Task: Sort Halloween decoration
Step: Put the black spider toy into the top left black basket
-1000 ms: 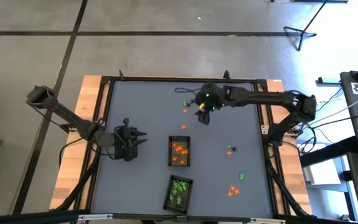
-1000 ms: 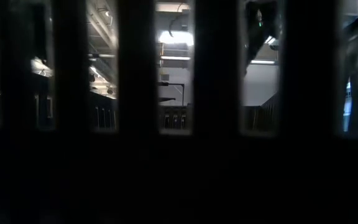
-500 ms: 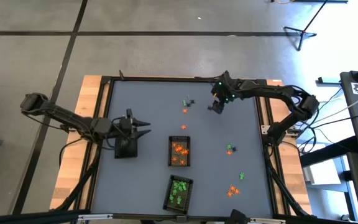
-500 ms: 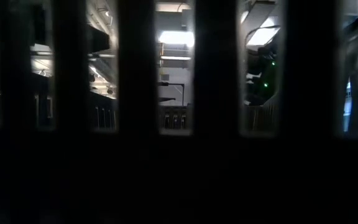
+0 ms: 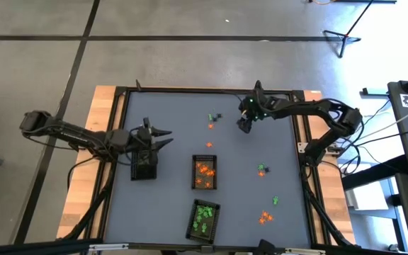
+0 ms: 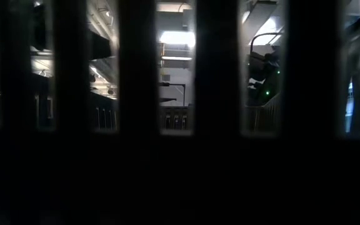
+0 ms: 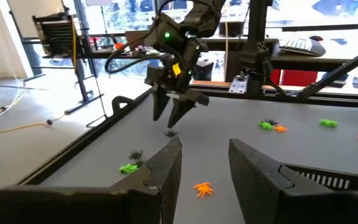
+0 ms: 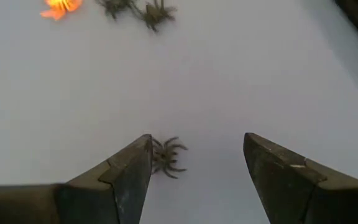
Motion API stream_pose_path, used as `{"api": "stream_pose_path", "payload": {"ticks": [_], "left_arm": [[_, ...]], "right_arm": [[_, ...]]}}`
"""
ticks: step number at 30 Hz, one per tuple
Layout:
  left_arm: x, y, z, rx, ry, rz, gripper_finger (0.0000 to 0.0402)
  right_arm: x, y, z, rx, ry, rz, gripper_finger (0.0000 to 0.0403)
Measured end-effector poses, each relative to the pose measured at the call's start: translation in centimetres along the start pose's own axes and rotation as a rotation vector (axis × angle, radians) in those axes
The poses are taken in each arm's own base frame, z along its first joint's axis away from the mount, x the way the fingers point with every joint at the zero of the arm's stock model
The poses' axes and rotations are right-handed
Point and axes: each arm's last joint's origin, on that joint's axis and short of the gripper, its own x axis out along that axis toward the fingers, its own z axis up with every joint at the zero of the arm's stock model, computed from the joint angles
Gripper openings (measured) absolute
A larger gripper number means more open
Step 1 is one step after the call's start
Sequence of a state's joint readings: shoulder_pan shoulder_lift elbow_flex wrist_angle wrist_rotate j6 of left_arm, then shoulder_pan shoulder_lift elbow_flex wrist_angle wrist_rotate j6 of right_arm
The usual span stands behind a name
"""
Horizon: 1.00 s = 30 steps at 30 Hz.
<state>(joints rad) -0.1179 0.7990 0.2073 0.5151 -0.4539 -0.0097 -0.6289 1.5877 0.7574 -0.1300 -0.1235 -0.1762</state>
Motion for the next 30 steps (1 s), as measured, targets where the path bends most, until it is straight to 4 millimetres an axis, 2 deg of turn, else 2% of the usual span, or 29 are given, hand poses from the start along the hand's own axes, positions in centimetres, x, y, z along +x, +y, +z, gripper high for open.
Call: {"api": "stream_pose_path", "payload": {"ticks": [9,12,15,24,26,30], "left_arm": [[0.2,0.4,0.0,-0.033,0.008,-0.041,0.0126],[0.2,0.4,-0.1,-0.033,0.013,-0.042,0.0126],[0.2,0.4,-0.2,-0.037,0.018,-0.043,0.0126],[0.2,0.4,-0.3,-0.057,0.036,-0.042,0.0126],[0.2,0.4,-0.3,-0.058,0.036,-0.042,0.0126],[0.2,0.3,-0.4,-0.06,0.046,-0.058,0.0126]], "right_arm": [[1.9,-0.1,-0.9,0.025,0.076,0.01,0.0252],[2.2,0.0,-1.1,0.023,0.088,0.015,0.0239],[2.2,0.0,-1.1,0.025,0.091,0.014,0.0199],[2.0,-0.1,-0.7,0.022,0.098,0.017,0.0014],[1.8,-0.2,-0.4,0.022,0.121,0.018,0.001],[1.1,-0.3,0.6,0.037,0.123,0.019,0.0052]]}}
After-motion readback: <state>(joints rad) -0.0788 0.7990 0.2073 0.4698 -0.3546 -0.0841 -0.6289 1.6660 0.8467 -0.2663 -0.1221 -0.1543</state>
